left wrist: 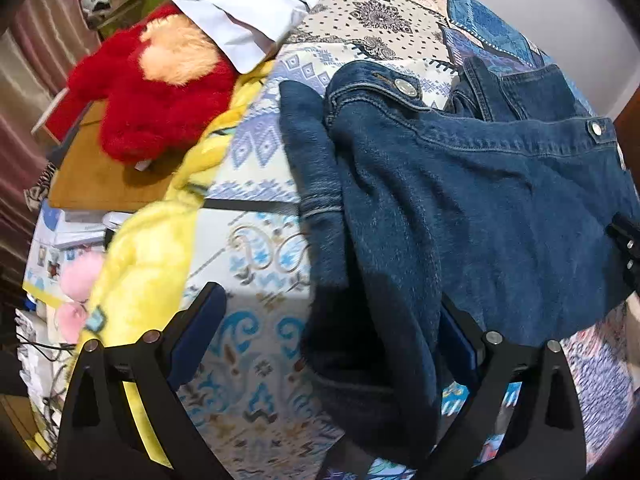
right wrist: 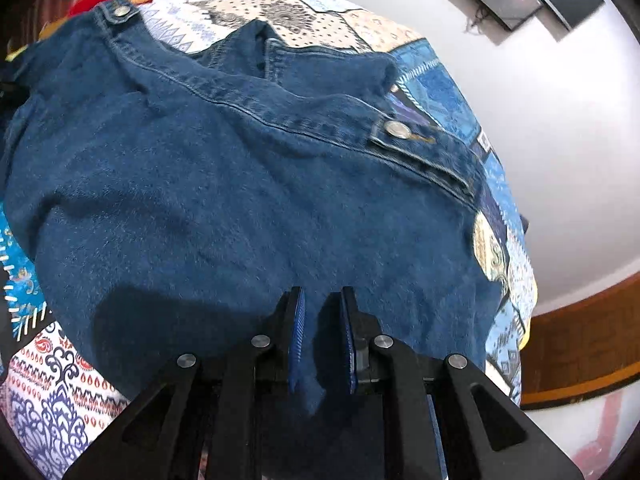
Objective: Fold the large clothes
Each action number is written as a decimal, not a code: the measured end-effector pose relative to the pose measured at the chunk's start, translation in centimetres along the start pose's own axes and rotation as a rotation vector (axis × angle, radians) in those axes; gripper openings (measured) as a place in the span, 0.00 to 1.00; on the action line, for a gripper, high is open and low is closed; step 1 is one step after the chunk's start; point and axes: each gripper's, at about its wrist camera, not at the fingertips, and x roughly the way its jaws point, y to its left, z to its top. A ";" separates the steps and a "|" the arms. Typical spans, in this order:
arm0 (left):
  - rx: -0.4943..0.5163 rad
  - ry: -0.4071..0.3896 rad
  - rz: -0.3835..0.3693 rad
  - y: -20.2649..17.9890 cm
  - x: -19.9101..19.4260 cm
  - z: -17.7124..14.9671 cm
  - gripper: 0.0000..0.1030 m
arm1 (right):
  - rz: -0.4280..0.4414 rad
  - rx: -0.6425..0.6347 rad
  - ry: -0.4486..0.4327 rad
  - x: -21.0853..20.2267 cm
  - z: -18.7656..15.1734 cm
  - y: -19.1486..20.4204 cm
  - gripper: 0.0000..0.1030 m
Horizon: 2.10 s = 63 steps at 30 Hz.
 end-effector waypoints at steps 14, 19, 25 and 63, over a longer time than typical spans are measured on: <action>0.066 -0.063 0.101 0.5 -3.6 -2.3 0.96 | 0.093 0.353 0.029 -0.3 -6.2 -11.8 0.99; 0.009 -0.134 0.182 1.8 -6.7 -2.5 0.96 | 0.070 0.397 -0.022 -3.3 -7.2 -13.1 0.99; -0.098 -0.261 0.146 2.7 -11.1 -3.0 0.96 | 0.150 0.455 -0.143 -8.5 -6.2 -13.6 0.99; -0.535 -0.127 -0.328 -3.8 2.2 -3.6 0.96 | 0.431 0.422 -0.019 -1.8 -2.1 -4.2 1.00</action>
